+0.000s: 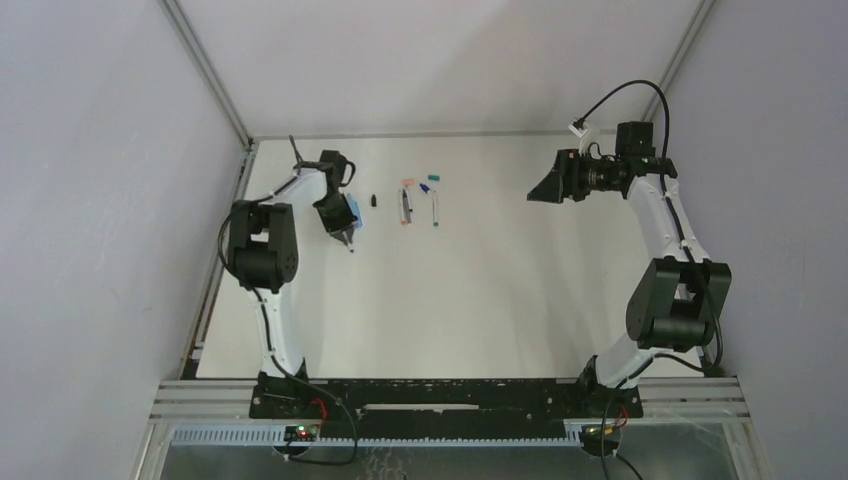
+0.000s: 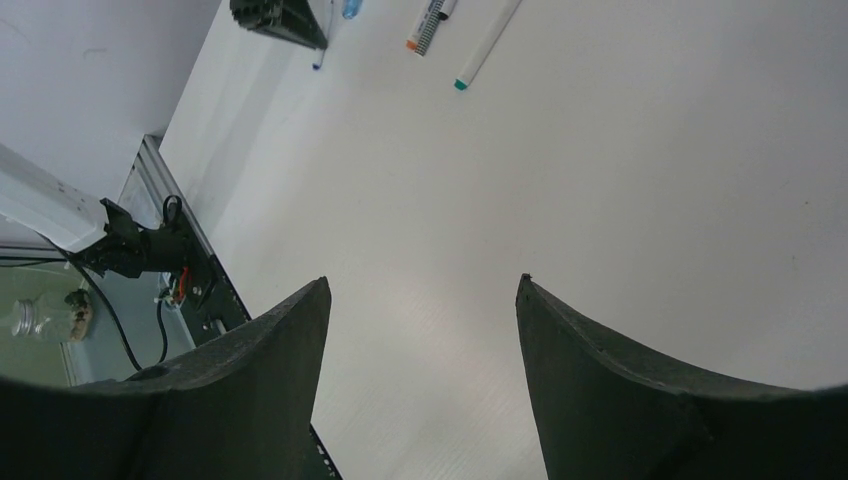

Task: Insert the pens into the pen caps
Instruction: Pick up the pen from the center of the board.

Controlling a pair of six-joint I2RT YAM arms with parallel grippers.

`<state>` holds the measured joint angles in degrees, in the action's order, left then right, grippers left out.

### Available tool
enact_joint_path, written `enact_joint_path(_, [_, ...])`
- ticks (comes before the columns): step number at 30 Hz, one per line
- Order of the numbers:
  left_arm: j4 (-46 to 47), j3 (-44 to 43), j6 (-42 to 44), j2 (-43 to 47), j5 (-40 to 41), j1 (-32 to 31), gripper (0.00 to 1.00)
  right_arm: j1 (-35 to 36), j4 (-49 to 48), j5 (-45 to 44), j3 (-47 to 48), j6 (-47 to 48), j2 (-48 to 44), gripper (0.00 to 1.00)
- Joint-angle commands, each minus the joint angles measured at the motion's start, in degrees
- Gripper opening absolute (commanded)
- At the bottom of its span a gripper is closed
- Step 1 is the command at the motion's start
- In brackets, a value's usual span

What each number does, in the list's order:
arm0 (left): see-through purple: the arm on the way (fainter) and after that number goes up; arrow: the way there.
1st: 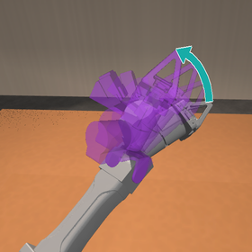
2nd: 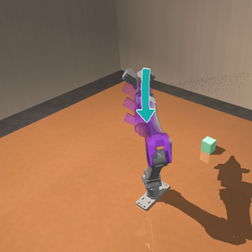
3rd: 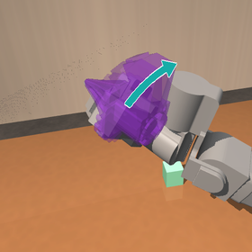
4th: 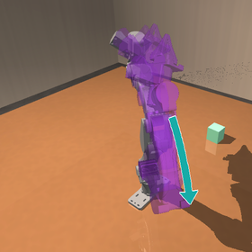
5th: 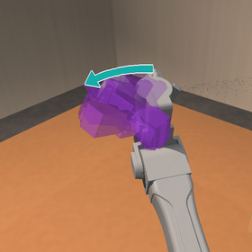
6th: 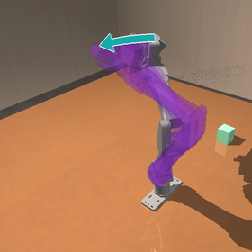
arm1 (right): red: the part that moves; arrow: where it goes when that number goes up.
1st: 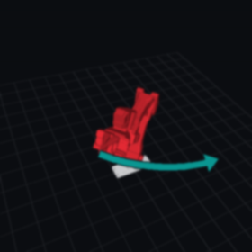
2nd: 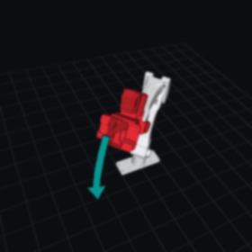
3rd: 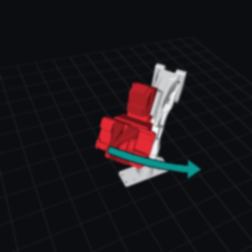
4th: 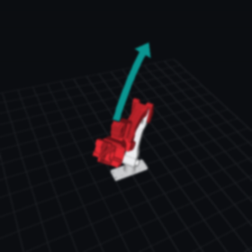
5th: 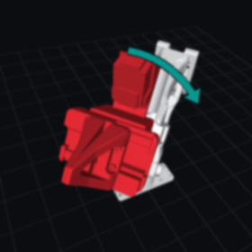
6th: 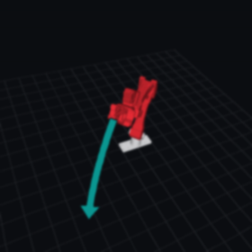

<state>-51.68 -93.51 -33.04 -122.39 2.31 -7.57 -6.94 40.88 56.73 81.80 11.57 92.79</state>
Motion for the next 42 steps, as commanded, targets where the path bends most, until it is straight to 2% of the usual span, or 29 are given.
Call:
enact_joint_path(1, [3.82, 7.28, 0.00, 8.80, -0.51, -1.49, 0.00, 0.35, -1.40, 1.54, 0.49, -0.63, -2.09, 0.76])
enact_joint_path(6, [12.02, 17.29, 1.50, 18.91, -1.32, -3.35, 0.00, 2.88, -2.22, 2.52, -1.33, 0.34, -1.70, 0.76])
enact_joint_path(14, [34.96, 29.70, 3.41, 30.70, -13.57, -8.32, 0.00, 9.66, -4.37, 5.53, -4.40, 2.23, -0.80, 0.75])
enact_joint_path(20, [55.53, 34.66, -2.44, 33.37, -25.09, -12.33, 0.00, 14.66, -5.62, 8.35, -4.87, 6.02, 0.27, 0.72])
enact_joint_path(26, [70.52, 33.66, -10.85, 31.50, -30.36, -16.88, 0.00, 19.14, -8.92, 9.29, -3.09, 5.88, 0.81, 0.72])
enact_joint_path(32, [78.51, 32.44, -15.47, 30.27, -31.89, -19.96, 0.00, 19.54, -9.49, 9.97, 2.73, 5.98, 1.55, 0.73])
enact_joint_path(36, [84.65, 34.12, -19.02, 30.75, -31.80, -20.58, 0.00, 19.51, -16.60, 9.73, 4.73, -1.15, 2.95, 0.73])
enact_joint_path(42, [86.06, 34.50, -19.51, 32.01, -31.84, -20.99, 0.00, 22.63, -20.63, 8.62, 4.48, -5.44, 3.13, 0.72])
